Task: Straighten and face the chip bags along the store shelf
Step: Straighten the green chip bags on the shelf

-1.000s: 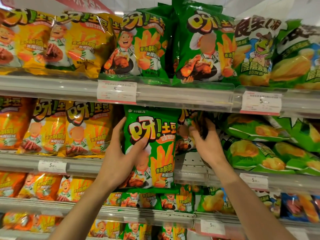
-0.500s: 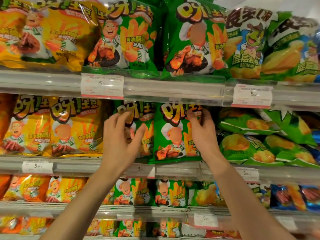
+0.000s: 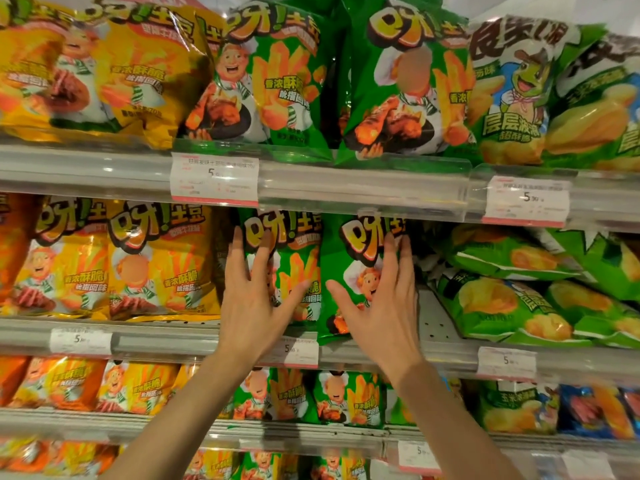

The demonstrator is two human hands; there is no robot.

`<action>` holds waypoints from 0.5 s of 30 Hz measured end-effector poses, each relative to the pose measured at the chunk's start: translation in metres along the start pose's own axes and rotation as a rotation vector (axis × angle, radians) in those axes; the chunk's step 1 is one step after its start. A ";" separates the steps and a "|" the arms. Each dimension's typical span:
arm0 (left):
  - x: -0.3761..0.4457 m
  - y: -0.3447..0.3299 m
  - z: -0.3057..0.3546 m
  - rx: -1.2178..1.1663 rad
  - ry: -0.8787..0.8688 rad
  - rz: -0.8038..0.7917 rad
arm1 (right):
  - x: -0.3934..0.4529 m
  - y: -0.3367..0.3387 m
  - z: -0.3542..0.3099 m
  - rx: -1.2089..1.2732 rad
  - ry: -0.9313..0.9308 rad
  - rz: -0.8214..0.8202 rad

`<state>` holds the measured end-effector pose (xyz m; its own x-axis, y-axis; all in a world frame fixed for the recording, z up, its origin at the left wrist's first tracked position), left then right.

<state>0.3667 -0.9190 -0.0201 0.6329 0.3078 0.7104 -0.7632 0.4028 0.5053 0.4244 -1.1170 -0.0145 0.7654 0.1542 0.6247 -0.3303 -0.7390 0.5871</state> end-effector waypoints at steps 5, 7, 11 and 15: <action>0.007 0.004 -0.007 -0.065 -0.016 -0.027 | 0.023 0.000 0.010 -0.103 0.042 0.042; 0.006 0.004 -0.007 -0.057 -0.037 -0.024 | 0.014 -0.005 0.006 -0.146 0.064 0.078; 0.002 0.003 -0.008 -0.033 -0.060 -0.026 | -0.007 -0.012 0.007 -0.151 0.064 0.107; 0.005 0.001 -0.008 -0.005 -0.037 -0.025 | 0.003 -0.014 0.008 -0.154 0.052 0.103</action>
<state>0.3703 -0.9106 -0.0202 0.6462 0.2657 0.7154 -0.7466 0.4140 0.5207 0.4357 -1.1114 -0.0255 0.6947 0.1195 0.7093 -0.4891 -0.6445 0.5877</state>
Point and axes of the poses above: each hand's wrist, its own x-axis towards the middle knuckle, its own y-axis out of the back of the hand, z = x × y, the point moved 5 cm from there along x, towards the middle knuckle
